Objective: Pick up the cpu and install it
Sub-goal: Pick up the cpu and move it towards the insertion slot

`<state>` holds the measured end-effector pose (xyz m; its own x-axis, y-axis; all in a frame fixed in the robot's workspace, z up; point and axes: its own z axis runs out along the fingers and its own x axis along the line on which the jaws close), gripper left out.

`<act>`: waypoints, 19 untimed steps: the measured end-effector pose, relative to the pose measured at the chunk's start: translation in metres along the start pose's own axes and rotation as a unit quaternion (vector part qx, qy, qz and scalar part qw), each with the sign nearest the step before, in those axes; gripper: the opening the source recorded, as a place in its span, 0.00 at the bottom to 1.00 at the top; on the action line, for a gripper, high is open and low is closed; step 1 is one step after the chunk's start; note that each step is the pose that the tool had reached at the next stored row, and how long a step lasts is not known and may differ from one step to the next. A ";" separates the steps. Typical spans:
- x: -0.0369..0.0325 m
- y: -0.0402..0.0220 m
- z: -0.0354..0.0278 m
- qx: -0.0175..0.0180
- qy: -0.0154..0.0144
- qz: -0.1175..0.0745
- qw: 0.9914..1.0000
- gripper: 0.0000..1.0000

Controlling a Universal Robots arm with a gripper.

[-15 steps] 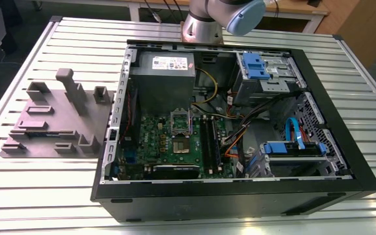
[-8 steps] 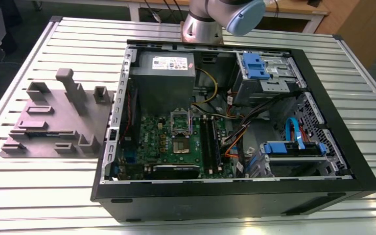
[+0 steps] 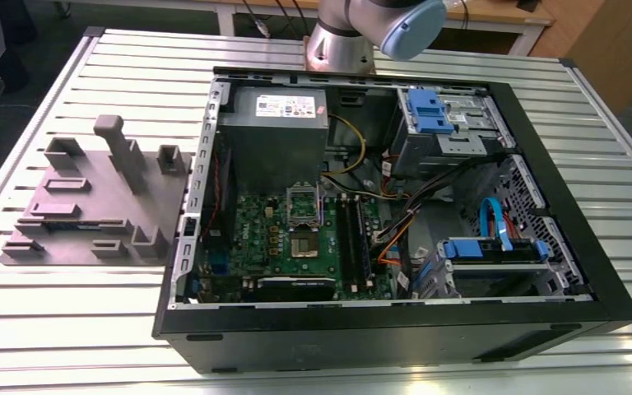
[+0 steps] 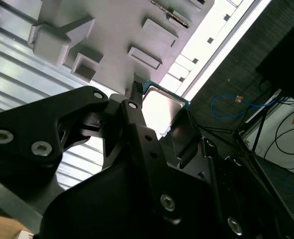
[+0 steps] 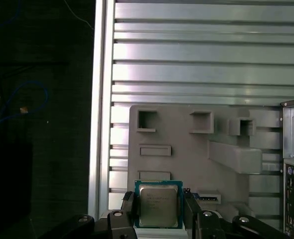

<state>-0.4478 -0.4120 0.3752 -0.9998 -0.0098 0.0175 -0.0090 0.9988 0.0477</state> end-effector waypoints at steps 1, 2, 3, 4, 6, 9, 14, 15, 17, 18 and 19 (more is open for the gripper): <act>0.0000 0.0000 0.0000 0.000 0.000 0.000 1.000 0.47; 0.0000 0.0000 0.0000 0.000 0.000 0.000 1.000 0.47; 0.0000 0.0000 -0.0001 0.000 0.000 0.000 1.000 0.47; 0.0000 0.0000 -0.0001 0.000 0.000 0.000 1.000 0.47; -0.0001 0.0000 -0.0002 0.000 0.000 0.000 1.000 0.47; -0.0010 0.0000 -0.0002 0.000 0.000 0.000 1.000 0.47; -0.0024 0.0000 -0.0002 0.000 0.000 0.000 1.000 0.47; -0.0027 0.0000 -0.0002 0.000 0.000 0.000 1.000 0.47; -0.0032 0.0000 -0.0002 0.000 0.000 0.000 1.000 0.47; -0.0034 0.0000 -0.0002 0.000 0.000 0.000 1.000 0.47; -0.0037 0.0000 -0.0002 0.000 0.000 0.000 1.000 0.47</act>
<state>-0.4441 -0.4120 0.3753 -0.9998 -0.0098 0.0177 -0.0089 0.9988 0.0480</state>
